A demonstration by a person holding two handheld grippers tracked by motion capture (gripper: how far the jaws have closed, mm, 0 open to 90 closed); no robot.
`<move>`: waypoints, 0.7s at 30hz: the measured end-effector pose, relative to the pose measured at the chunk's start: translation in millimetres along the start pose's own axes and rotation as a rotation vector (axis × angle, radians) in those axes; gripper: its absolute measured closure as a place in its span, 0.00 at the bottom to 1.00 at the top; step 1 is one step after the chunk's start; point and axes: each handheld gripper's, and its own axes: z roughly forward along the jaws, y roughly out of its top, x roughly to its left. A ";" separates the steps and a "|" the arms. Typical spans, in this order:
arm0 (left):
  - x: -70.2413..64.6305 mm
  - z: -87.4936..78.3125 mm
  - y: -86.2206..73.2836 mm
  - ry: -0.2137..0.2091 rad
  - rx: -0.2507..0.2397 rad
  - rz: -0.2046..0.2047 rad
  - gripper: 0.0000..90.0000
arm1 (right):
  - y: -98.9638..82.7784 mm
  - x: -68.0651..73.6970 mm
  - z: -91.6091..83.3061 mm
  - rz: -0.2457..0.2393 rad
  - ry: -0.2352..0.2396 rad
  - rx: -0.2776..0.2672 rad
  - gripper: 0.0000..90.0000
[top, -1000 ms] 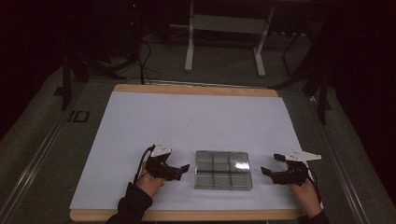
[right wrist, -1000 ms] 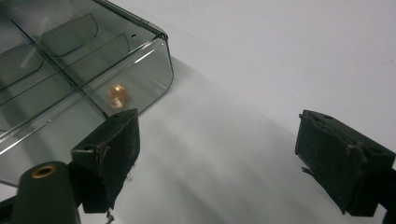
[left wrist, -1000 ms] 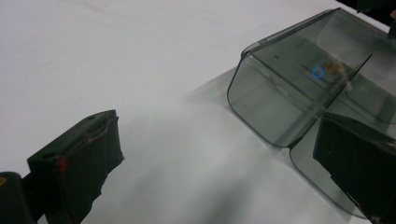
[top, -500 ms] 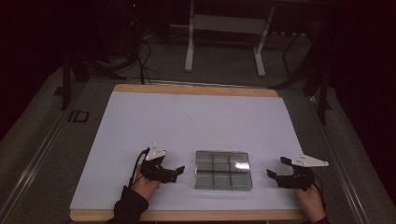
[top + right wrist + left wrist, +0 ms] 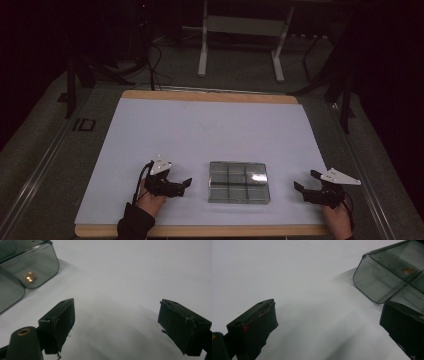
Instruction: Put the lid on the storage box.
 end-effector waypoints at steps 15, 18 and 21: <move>-4.6 -2.5 -2.8 0.087 -0.036 0.000 0.02 | -0.9 0.6 1.7 0.044 -0.118 0.009 0.16; -4.1 -2.9 -3.2 0.102 -0.044 -0.015 0.02 | -0.7 1.1 2.1 0.049 -0.141 0.014 0.16; -3.9 -3.0 -3.3 0.116 -0.046 -0.026 0.02 | -0.8 0.3 1.6 0.069 -0.161 0.010 0.16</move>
